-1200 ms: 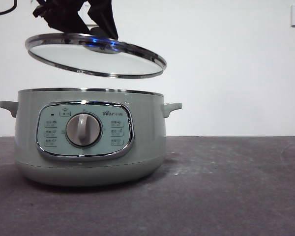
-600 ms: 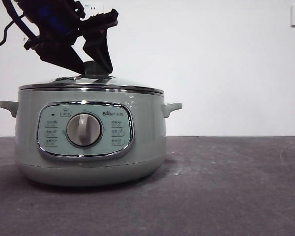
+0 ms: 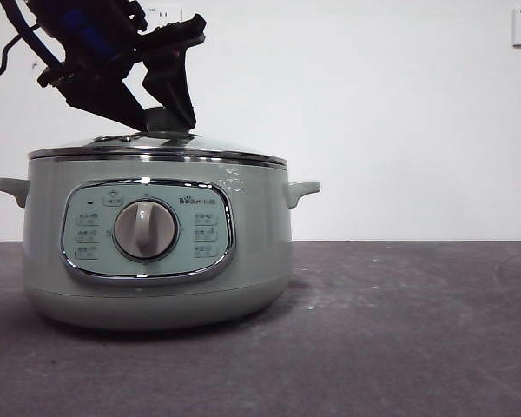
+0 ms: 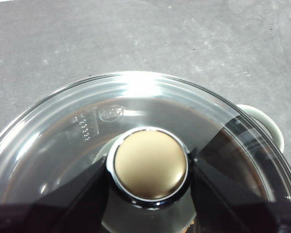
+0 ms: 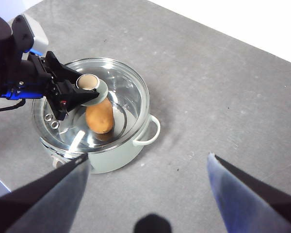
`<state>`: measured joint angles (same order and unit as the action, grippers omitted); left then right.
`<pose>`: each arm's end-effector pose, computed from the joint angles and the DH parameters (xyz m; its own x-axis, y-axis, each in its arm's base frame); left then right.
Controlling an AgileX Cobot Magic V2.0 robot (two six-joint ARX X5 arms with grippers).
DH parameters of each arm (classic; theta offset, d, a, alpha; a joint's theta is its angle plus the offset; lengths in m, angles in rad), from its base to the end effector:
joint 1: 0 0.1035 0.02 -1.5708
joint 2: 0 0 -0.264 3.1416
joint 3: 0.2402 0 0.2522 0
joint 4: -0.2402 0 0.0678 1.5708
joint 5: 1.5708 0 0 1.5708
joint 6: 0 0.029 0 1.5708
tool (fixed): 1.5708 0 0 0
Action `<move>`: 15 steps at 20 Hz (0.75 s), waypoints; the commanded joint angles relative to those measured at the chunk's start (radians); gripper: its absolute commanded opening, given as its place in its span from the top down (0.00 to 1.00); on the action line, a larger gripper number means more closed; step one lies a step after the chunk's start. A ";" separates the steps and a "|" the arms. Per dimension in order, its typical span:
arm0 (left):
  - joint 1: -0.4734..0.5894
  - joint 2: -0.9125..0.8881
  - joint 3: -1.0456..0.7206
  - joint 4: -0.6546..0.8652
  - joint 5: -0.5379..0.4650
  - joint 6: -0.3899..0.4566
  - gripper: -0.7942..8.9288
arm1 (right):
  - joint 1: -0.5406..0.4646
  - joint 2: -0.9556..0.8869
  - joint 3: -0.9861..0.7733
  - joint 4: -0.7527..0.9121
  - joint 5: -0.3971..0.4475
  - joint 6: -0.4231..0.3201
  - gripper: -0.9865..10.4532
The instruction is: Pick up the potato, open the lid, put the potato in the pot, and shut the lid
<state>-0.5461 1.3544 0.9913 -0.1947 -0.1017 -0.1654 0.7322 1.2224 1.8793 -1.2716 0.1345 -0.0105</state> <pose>0.2541 -0.1510 0.2793 0.7740 -0.3516 -0.5266 0.3626 0.9279 -0.0867 0.1261 0.1081 0.4931 0.6917 0.4415 -0.5715 -0.5855 0.8061 -0.0859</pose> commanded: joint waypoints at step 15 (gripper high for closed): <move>-0.068 -0.513 -0.009 -0.157 0.032 0.016 0.68 | 0.001 -0.159 -0.324 0.248 0.004 0.013 0.80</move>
<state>-0.6109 0.8383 0.9890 -0.3519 -0.0727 -0.1577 0.7322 1.0660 1.5723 -1.0355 0.1349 -0.0105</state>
